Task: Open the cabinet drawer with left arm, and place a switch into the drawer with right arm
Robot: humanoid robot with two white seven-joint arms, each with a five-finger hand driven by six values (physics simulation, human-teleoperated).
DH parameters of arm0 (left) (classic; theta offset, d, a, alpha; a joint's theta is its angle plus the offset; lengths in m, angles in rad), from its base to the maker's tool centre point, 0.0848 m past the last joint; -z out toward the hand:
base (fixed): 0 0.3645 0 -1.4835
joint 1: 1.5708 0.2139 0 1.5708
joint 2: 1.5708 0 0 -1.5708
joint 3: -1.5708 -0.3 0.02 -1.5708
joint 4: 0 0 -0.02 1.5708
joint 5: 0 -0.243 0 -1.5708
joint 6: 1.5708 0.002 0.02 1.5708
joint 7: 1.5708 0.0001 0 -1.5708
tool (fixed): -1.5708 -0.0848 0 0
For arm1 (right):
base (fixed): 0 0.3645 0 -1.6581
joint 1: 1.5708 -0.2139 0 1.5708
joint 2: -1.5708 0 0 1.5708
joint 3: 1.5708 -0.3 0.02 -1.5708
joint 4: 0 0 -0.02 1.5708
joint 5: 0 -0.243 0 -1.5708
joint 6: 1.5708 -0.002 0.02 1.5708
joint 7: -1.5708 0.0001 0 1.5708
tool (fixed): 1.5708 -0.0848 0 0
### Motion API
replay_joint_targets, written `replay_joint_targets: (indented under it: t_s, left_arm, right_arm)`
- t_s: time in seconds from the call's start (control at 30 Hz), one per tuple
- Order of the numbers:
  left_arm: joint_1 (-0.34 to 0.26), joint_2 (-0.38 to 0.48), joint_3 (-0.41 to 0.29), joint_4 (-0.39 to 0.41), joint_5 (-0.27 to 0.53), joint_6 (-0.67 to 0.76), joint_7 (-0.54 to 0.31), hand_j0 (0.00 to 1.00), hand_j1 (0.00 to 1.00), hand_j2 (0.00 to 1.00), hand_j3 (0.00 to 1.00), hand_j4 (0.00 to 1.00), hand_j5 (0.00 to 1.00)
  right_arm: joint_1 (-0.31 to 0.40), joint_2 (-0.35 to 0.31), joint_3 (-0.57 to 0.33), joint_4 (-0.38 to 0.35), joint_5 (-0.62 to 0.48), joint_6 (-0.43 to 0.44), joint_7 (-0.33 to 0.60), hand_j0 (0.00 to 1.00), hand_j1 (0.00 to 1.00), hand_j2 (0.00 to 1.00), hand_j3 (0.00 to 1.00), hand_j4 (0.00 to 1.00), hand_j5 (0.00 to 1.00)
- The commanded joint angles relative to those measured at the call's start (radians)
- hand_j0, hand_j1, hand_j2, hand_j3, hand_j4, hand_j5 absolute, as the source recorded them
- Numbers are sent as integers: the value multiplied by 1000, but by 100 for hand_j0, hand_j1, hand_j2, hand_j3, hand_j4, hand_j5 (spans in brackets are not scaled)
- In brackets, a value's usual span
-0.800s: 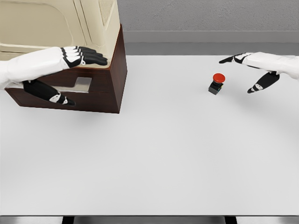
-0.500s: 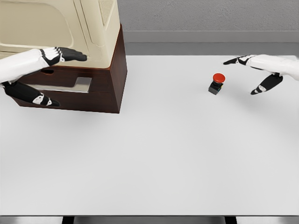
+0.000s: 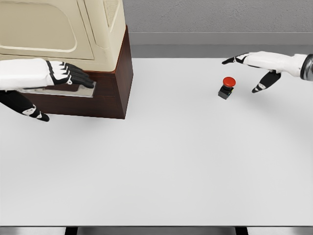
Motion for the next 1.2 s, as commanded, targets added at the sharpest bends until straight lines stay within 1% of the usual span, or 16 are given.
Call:
replay_joint_targets:
  t_s: [0.0, 0.1, 0.13, 0.2, 0.3, 0.37, 0.4, 0.47, 0.53, 0.63, 0.73, 0.77, 0.83, 0.97, 1.03, 1.17]
  left_arm:
    - [0, -30, 8, 0, 8, 2, -28, 100, 100, 100, 100, 100, 100]
    - [-3, -18, 8, 0, 22, 2, -36, 100, 100, 100, 100, 100, 100]
    - [-3, -20, 7, 0, 53, 2, -51, 100, 100, 100, 100, 100, 100]
    - [-6, 5, 4, 0, 122, 2, -59, 100, 100, 100, 100, 100, 100]
    - [-5, 9, -6, 0, 181, 2, -59, 100, 100, 100, 100, 100, 100]
    - [3, 17, -7, 0, 206, 2, -59, 100, 100, 100, 100, 100, 100]
    - [9, 17, -7, 0, 206, 2, -59, 100, 100, 100, 100, 100, 100]
    - [9, 31, -6, 0, 201, 2, -59, 100, 100, 100, 100, 100, 100]
    - [9, 45, -6, 2, 185, 2, -59, 100, 100, 100, 100, 100, 100]
    - [10, 46, 4, 2, 105, 2, -59, 100, 100, 100, 100, 100, 100]
    - [12, 46, 7, 2, 100, 2, -59, 100, 100, 100, 100, 100, 100]
    - [12, 45, 7, 2, 100, 39, -59, 100, 100, 100, 100, 100, 100]
    - [13, 42, 8, 3, 96, 52, -59, 100, 100, 100, 100, 100, 100]
    - [17, 36, 8, 5, 99, 165, -59, 100, 100, 100, 100, 100, 100]
    - [17, 37, 8, 8, 96, 182, -59, 100, 100, 100, 100, 100, 100]
    - [18, 46, 8, 12, 94, 208, -59, 100, 100, 100, 100, 100, 100]
  right_arm:
    - [0, 21, 18, 0, 5, 2, 0, 100, 100, 100, 100, 100, 100]
    - [-25, 36, 63, 6, 5, 2, 0, 100, 100, 100, 100, 100, 100]
    - [-25, 39, 63, 9, 5, 2, 0, 100, 100, 100, 100, 100, 100]
    - [-29, 45, 63, 20, 25, 2, 0, 100, 100, 100, 100, 100, 100]
    - [-29, 54, 65, 24, 33, 2, 0, 100, 100, 100, 100, 100, 100]
    - [-31, 57, 68, 35, 33, 2, 0, 100, 100, 100, 100, 100, 100]
    - [-31, 68, 69, 49, 33, 2, 0, 100, 100, 100, 100, 100, 100]
    - [-41, 88, 68, 84, 73, 2, 0, 100, 100, 100, 100, 100, 100]
    - [-43, 99, 68, 105, 76, 2, 0, 100, 100, 100, 100, 100, 100]
    - [-44, 108, 69, 142, 77, 2, 0, 98, 98, 98, 98, 98, 98]
    - [-48, 116, 68, 168, 77, 2, 0, 98, 98, 98, 98, 98, 98]
    - [-52, 120, 68, 182, 77, 2, 0, 98, 98, 98, 98, 98, 98]
    - [-66, 139, 68, 221, 77, 2, 0, 98, 98, 98, 98, 98, 98]
    - [-71, 145, 68, 227, 93, 2, 0, 98, 98, 98, 98, 98, 98]
    - [-72, 160, 68, 240, 111, 2, 0, 98, 98, 98, 98, 98, 98]
    - [-72, 163, 68, 240, 140, 2, 0, 90, 90, 90, 90, 90, 90]
